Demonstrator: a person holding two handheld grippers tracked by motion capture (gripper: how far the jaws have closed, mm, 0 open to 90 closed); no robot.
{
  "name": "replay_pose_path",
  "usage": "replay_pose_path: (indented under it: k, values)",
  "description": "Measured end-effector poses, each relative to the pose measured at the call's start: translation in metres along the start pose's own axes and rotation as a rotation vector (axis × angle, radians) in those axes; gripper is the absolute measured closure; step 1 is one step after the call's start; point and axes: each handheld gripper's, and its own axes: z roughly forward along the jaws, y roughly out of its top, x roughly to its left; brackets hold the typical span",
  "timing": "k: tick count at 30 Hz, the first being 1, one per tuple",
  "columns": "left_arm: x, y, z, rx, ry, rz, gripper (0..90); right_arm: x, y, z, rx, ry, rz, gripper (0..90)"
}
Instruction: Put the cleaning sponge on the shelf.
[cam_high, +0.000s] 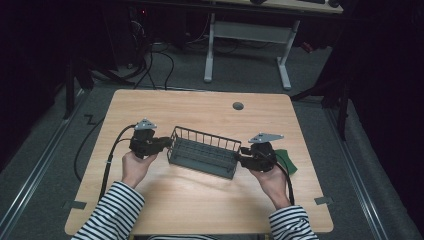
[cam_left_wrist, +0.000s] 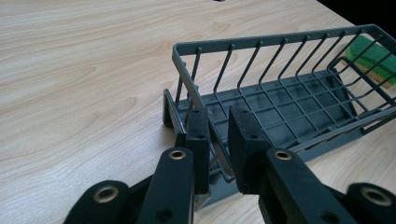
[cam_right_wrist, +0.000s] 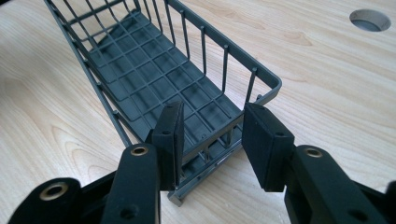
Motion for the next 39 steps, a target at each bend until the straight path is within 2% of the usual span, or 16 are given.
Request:
replay_pose_path:
  k: [3, 6, 7, 11, 13, 16, 20, 25, 26, 29, 31, 34, 35, 36, 38, 39]
  values:
    - [-0.001, 0.000, 0.001, -0.002, -0.003, -0.002, 78.8, -0.003, -0.004, -0.002, -0.010, 0.014, 0.033, 58.6]
    - [-0.001, 0.000, 0.001, -0.001, -0.002, 0.000, 76.8, -0.002, -0.003, -0.001, -0.014, 0.004, 0.021, 57.9]
    - [0.000, 0.000, 0.002, -0.001, 0.007, 0.002, 72.1, -0.001, -0.003, -0.001, -0.008, 0.006, 0.017, 53.9]
    - [0.001, 0.000, 0.001, -0.003, 0.021, 0.004, 57.4, -0.003, -0.004, -0.002, -0.009, 0.008, 0.021, 51.0]
    - [0.001, 0.001, -0.005, -0.041, 0.026, 0.010, 52.4, -0.006, -0.003, -0.008, -0.046, 0.009, 0.039, 49.2]
    - [0.001, 0.002, -0.013, -0.065, 0.036, 0.015, 47.8, -0.008, -0.004, -0.014, -0.089, 0.002, 0.055, 48.0]
    - [0.003, 0.001, -0.023, -0.087, 0.062, 0.019, 44.3, -0.012, -0.006, -0.023, -0.108, -0.018, 0.064, 47.8]
    - [0.007, -0.009, -0.031, -0.109, 0.066, -0.012, 42.8, -0.020, -0.009, -0.035, -0.141, -0.015, 0.101, 46.7]
    - [0.008, -0.013, -0.032, -0.104, 0.075, -0.014, 42.7, -0.025, -0.012, -0.040, -0.164, -0.033, 0.099, 46.1]
    - [0.011, -0.022, -0.033, -0.093, 0.097, -0.019, 42.7, -0.029, -0.014, -0.044, -0.175, -0.038, 0.102, 45.2]
    - [0.014, -0.030, -0.035, -0.081, 0.116, -0.026, 42.4, -0.038, -0.021, -0.050, -0.193, -0.062, 0.126, 44.2]
    - [0.016, -0.040, -0.035, -0.069, 0.135, -0.035, 42.0, -0.045, -0.027, -0.054, -0.192, -0.080, 0.138, 43.4]
    - [0.016, -0.048, -0.033, -0.046, 0.169, -0.020, 41.1, -0.052, -0.033, -0.057, -0.182, -0.101, 0.150, 42.9]
    - [0.016, -0.051, -0.032, -0.026, 0.183, -0.008, 40.9, -0.054, -0.035, -0.058, -0.172, -0.114, 0.154, 42.8]
    - [0.016, -0.055, -0.029, -0.006, 0.187, -0.002, 39.4, -0.057, -0.038, -0.059, -0.171, -0.135, 0.159, 42.9]
    - [0.016, -0.059, -0.026, 0.016, 0.198, 0.001, 38.9, -0.064, -0.043, -0.061, -0.159, -0.172, 0.165, 42.3]
